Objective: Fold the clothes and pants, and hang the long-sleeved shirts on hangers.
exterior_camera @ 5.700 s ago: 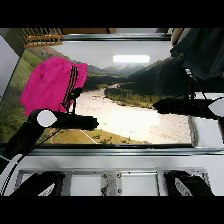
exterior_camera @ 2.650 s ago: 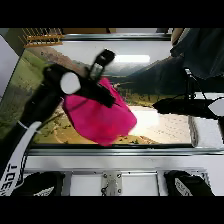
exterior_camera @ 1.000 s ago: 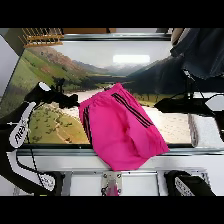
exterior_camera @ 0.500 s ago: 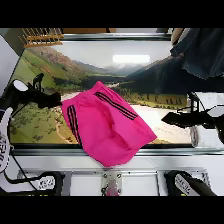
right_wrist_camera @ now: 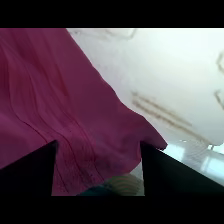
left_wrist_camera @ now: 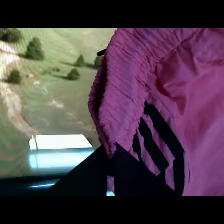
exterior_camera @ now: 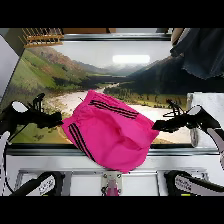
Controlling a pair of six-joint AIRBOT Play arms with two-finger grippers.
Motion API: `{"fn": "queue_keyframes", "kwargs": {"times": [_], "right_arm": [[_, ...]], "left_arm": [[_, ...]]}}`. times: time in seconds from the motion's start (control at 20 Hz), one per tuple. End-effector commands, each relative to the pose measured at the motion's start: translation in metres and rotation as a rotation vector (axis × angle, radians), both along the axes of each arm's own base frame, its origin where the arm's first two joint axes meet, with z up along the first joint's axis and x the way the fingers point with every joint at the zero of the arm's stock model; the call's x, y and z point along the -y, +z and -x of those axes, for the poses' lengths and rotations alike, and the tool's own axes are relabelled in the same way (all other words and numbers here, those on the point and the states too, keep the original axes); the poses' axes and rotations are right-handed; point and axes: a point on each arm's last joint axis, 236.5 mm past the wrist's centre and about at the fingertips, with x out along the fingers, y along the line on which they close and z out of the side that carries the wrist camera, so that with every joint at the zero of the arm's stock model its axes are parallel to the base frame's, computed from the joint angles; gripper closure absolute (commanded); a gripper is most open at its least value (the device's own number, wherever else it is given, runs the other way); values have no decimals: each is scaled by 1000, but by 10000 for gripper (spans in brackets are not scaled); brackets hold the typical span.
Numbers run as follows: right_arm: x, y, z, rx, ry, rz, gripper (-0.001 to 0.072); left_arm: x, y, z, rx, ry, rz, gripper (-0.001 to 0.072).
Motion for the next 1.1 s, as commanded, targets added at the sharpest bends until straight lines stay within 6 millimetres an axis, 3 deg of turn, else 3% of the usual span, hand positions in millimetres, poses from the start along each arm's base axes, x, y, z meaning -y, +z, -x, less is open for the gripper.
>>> {"fn": "queue_keyframes", "kwargs": {"times": [0.0, 0.05, 0.15, 0.25, 0.35, 0.55, 0.65, 0.75, 0.9, 1.0, 1.05], "right_arm": [[0, -2, -18, 47, 25, 31, 393], [2, 4, -28, 75, 21, 37, 563], [7, 18, -52, 142, 13, 54, 707], [13, 40, -81, 228, 6, 75, 707], [22, 77, -121, 353, -17, 101, 708], [40, 196, -215, 720, -143, 153, 708], [46, 252, -245, 885, -226, 163, 708], [45, 293, -265, 1014, -302, 153, 708], [41, 328, -280, 1145, -396, 112, 708], [41, 334, -285, 1178, -414, 115, 695], [41, 330, -284, 1169, -397, 124, 577]], "left_arm": [[1, 8, 6, 22, 8, -4, 697], [2, 10, 6, 26, 6, -5, 697], [5, 15, 16, 1, 1, 8, 698], [10, 20, 28, -18, -15, 19, 698], [13, 22, 39, -8, 4, 19, 698], [49, 42, 41, 79, 73, 172, 698], [61, 50, 37, 142, 67, 193, 698], [76, 56, 28, 223, 25, 172, 698], [97, 64, 5, 337, 10, 154, 698], [99, 60, -9, 352, 13, 128, 698], [96, 54, -13, 331, 8, 107, 698]]}}
